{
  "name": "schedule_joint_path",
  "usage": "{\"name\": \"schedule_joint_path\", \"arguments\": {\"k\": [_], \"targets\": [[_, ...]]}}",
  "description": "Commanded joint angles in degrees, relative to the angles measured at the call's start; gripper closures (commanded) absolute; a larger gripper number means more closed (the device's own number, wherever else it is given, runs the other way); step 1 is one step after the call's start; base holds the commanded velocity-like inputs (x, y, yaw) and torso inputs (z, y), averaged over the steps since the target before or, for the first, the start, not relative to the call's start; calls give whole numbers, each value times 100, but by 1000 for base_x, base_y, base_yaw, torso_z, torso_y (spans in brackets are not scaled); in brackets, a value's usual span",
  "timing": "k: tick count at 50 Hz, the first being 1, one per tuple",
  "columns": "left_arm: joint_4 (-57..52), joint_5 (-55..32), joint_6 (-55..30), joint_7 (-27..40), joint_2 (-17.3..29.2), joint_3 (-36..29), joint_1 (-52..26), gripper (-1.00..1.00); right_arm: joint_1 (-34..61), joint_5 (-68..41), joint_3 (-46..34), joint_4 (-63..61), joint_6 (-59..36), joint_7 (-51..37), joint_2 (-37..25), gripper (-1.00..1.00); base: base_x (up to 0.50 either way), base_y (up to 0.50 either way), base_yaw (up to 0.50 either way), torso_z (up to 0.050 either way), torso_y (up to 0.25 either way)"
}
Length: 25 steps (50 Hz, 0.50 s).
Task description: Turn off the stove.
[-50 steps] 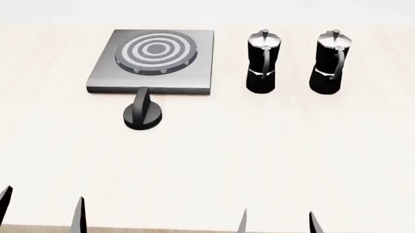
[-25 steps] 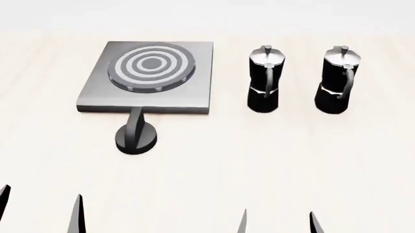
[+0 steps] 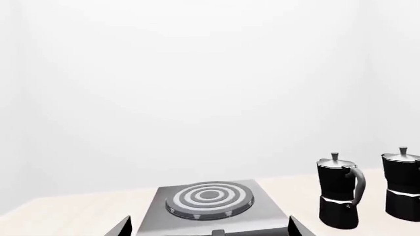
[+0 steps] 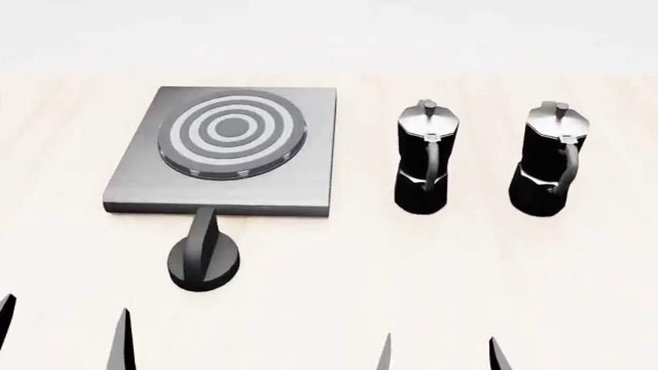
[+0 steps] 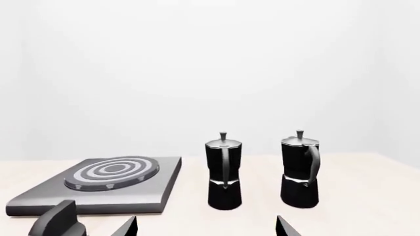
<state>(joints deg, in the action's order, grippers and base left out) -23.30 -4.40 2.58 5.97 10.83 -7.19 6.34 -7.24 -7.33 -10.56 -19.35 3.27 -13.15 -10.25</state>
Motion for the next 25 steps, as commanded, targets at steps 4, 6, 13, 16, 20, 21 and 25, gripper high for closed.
{"name": "schedule_joint_path", "arguments": {"k": [4, 6, 13, 16, 20, 21, 25], "targets": [[12, -20, 1, 10, 7, 1, 8, -100, 34, -98, 33, 94, -44, 46, 11, -100, 241, 0, 0, 0, 0], [17, -24, 5, 18, 15, -5, 7, -100, 37, -109, 28, 99, -41, 41, 4, -100, 240, 0, 0, 0, 0], [20, -30, 19, 45, 40, -33, 16, -100, 49, -123, 6, 117, -35, 17, -24, -100, 241, 0, 0, 0, 0], [14, -35, 7, 60, 52, -39, 14, -100, 57, -132, -8, 120, -42, 9, -34, -100, 243, 0, 0, 0, 0], [35, -38, 26, 71, 64, -59, 15, -100, 57, -139, -20, 111, -58, -14, -46, -100, 234, 0, 0, 0, 0], [43, -33, 29, 78, 66, -62, 12, -100, 57, -146, -23, 112, -51, -14, -49, -100, 227, 0, 0, 0, 0], [32, -43, 14, 97, 79, -71, 12, -100, 62, -151, -32, 114, -57, -35, -62, -100, 223, 0, 0, 0, 0]]}}
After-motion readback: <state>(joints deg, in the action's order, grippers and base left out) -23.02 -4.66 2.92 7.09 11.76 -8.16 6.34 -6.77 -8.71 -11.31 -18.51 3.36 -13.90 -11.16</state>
